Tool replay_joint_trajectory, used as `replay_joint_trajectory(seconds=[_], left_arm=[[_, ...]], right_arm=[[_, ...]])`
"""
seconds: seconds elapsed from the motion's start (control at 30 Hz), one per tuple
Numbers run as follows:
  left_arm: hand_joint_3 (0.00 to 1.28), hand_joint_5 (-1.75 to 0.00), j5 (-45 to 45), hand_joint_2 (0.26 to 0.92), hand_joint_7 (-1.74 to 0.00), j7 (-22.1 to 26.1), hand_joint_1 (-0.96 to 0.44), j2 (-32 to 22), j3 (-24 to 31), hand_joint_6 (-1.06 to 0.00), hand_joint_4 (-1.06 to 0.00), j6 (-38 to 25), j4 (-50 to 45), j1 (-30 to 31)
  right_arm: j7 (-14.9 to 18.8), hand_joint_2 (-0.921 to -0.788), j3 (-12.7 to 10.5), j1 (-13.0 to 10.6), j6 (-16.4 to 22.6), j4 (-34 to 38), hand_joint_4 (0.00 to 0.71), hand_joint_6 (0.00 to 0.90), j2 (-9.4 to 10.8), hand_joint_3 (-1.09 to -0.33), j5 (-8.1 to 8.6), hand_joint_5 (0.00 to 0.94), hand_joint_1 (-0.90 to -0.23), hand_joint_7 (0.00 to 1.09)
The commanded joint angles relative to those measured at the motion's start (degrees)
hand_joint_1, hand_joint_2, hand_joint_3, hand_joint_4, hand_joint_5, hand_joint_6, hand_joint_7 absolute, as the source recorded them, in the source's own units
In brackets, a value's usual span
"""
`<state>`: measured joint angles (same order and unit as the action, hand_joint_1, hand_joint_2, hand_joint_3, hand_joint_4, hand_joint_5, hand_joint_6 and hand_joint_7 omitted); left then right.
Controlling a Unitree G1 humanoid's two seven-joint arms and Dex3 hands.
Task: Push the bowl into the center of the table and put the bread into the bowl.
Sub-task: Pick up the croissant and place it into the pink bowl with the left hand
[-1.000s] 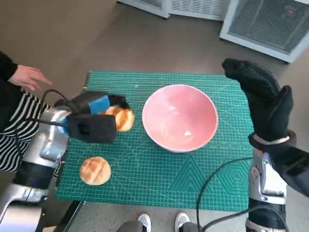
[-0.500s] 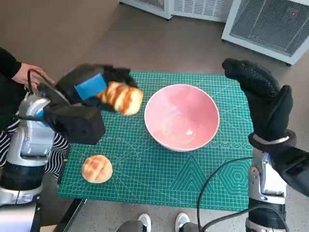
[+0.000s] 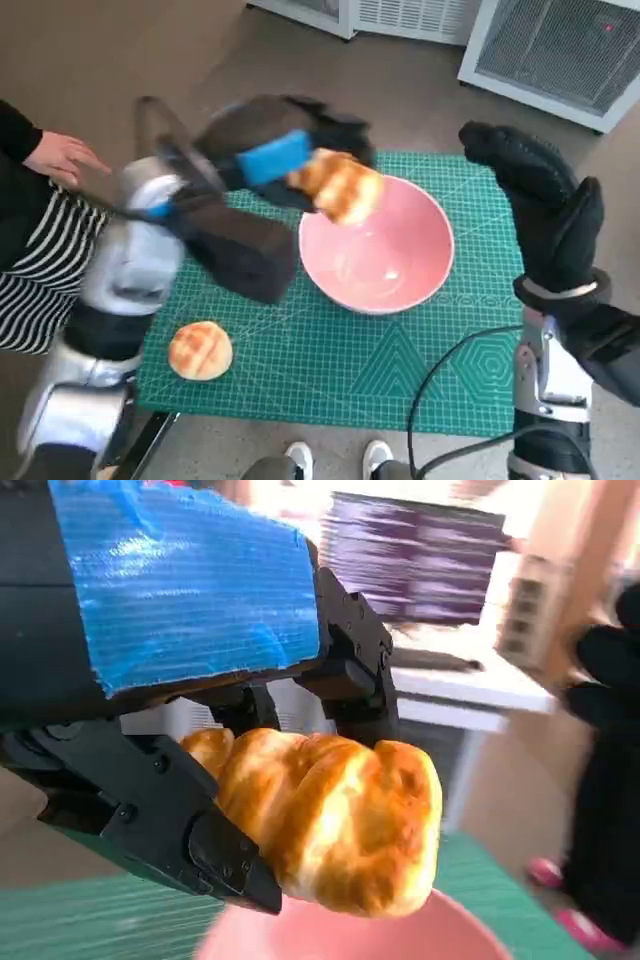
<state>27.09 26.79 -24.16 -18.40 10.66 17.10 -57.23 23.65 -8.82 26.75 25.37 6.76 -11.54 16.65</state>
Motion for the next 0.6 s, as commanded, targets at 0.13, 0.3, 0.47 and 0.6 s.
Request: replay_joint_trajectory(seconds=[0.13, 0.3, 0.47, 0.6], left_arm=[[0.04, -1.13, 3.6, 0.918, -1.12, -4.1, 0.0, 4.8, -4.8, -0.63, -0.76, 5.9, 13.9, -5.4], [0.04, -1.15, 6.6, 0.92, -1.12, -7.6, 0.0, 7.8, -7.9, -0.63, -0.75, 9.2, 21.7, -7.1], [0.05, -1.18, 9.3, 0.92, -1.11, -9.3, 0.0, 10.3, -10.8, -0.62, -0.73, 10.6, 27.9, -8.1], [0.07, -1.22, 11.3, 0.92, -1.13, -10.0, 0.0, 12.3, -12.9, -0.6, -0.7, 10.7, 32.4, -8.9]], right_arm=[[0.2, -0.921, -0.2, -1.7, 0.0, 0.6, 0.16, 0.058, -0.5, -0.66, -0.1, 0.0, -0.699, 0.45], [0.2, -0.921, -0.5, -1.8, 0.1, 0.5, 0.159, 0.056, -0.8, -0.664, 0.01, 0.0, -0.696, 0.45], [0.0, -0.921, -0.6, -2.0, 0.1, 0.3, 0.158, 0.055, -1.1, -0.666, -0.17, 0.0, -0.695, 0.45], [-0.5, -0.921, -0.6, -2.0, 0.0, 0.1, 0.158, 0.055, -1.2, -0.667, -0.44, 0.0, -0.692, 0.45]])
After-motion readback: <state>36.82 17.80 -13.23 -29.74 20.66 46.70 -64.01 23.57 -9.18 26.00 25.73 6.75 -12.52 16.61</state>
